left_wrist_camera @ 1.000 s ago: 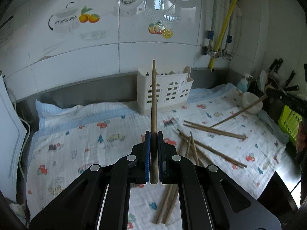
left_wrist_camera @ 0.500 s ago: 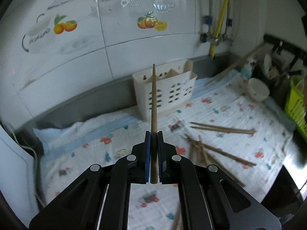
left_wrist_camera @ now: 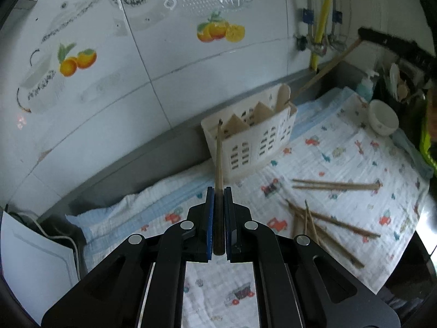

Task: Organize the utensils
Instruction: 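Insert the left tool's chopstick into the white holder while the right tool inserts its own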

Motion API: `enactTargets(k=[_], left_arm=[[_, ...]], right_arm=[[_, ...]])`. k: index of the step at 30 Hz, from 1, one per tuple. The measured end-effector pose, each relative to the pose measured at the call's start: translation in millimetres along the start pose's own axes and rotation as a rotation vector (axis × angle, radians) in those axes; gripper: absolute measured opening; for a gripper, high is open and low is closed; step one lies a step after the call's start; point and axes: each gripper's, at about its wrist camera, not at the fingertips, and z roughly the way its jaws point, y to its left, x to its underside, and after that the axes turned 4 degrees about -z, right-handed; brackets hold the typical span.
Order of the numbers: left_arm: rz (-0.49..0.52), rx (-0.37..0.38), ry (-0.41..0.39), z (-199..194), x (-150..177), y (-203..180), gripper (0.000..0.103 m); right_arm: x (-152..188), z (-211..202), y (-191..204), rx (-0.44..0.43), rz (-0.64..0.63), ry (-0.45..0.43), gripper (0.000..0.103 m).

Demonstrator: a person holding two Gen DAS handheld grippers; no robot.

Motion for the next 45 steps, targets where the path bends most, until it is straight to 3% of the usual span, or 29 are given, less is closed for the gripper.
enactTargets(k=[10, 22, 34, 45], left_arm=[[-0.066, 0.048, -0.068, -6.0, -30.0, 3.4, 0.005], [-0.119, 0.095, -0.095, -31.4, -49.0, 16.8, 0.005], [-0.164, 0.119, -0.106, -4.3, -74.6, 19.8, 0.005], [-0.232, 0.168, -0.078, 39.1, -76.4, 21.7, 0.006]], right_arm=[[-2.7, 37.5, -1.5, -0.002, 0.007, 0.066, 0.007], [-15.9, 39.1, 1.8, -0.007, -0.010, 0.091, 0.007], [-24.4, 66.2, 5.4, -0.002, -0.024, 0.170, 0.007], [-4.2, 94.1, 2.5, -0.006, -0.002, 0.240, 0.007]])
